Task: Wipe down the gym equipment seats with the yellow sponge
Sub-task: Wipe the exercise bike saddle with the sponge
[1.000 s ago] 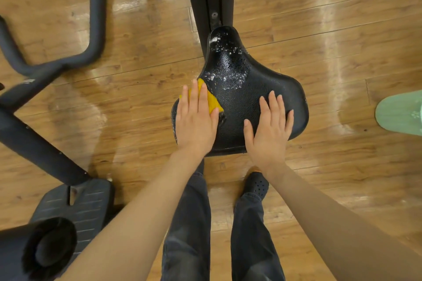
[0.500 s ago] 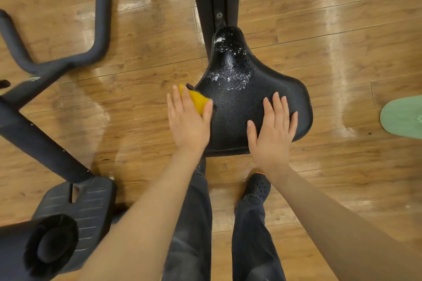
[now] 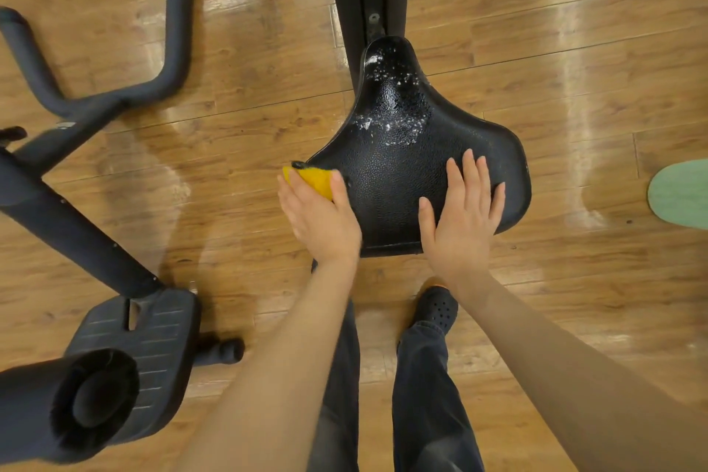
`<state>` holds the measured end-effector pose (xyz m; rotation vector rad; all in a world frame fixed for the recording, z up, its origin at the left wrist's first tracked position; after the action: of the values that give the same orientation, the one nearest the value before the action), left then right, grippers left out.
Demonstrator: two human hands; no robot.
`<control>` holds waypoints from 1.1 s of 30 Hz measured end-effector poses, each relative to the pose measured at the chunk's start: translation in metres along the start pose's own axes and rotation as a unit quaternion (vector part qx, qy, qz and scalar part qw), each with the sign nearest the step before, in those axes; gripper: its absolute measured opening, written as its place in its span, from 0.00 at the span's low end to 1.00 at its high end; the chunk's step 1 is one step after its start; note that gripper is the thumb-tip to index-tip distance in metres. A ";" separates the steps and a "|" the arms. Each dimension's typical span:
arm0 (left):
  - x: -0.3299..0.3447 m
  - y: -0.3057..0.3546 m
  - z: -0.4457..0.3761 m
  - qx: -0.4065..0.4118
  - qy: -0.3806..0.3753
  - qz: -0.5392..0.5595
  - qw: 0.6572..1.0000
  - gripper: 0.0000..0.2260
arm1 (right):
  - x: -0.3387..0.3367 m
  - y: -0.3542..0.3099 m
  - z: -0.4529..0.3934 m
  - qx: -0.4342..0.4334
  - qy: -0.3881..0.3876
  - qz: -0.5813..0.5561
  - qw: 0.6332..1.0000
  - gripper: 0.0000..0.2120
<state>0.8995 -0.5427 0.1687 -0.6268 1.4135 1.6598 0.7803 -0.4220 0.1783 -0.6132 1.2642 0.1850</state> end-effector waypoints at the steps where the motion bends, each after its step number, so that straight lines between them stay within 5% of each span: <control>1: -0.002 -0.001 -0.011 0.000 -0.006 0.011 1.000 0.31 | 0.000 0.000 0.000 0.000 -0.001 0.000 1.000 0.27; 4: -0.008 -0.008 -0.003 0.047 -0.013 0.024 0.999 0.31 | 0.000 0.000 0.000 0.001 -0.002 0.000 1.000 0.27; 10: 0.002 -0.003 0.093 0.007 -0.011 0.054 0.998 0.36 | 0.001 0.002 0.000 -0.004 0.006 0.002 1.000 0.27; 16: 0.001 -0.021 0.014 -0.076 0.037 0.089 0.992 0.30 | 0.000 0.002 0.000 -0.004 0.002 0.010 1.000 0.28; 21: -0.007 -0.024 0.016 0.068 -0.031 -0.004 0.997 0.30 | -0.010 -0.001 -0.016 0.017 0.020 -0.011 1.000 0.26; 25: -0.006 -0.014 0.051 0.238 -0.070 -0.181 0.952 0.31 | -0.012 0.008 -0.043 0.028 0.008 0.011 1.000 0.26; 33: 0.013 0.045 -0.044 0.321 -0.145 -0.231 0.907 0.33 | -0.002 0.007 -0.050 0.045 0.047 0.026 0.998 0.26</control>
<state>0.8484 -0.5819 0.1715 -0.2804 1.3503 0.8006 0.7354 -0.4424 0.1697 -0.5168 1.3735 0.1419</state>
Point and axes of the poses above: each hand's wrist, its own z-axis away from the middle knuckle, its own x-axis out of the palm, y = z × x, the point moved 2 cm from there along -z, towards the middle knuckle, and after that the axes turned 10 degrees about x, right-handed, at the moved point
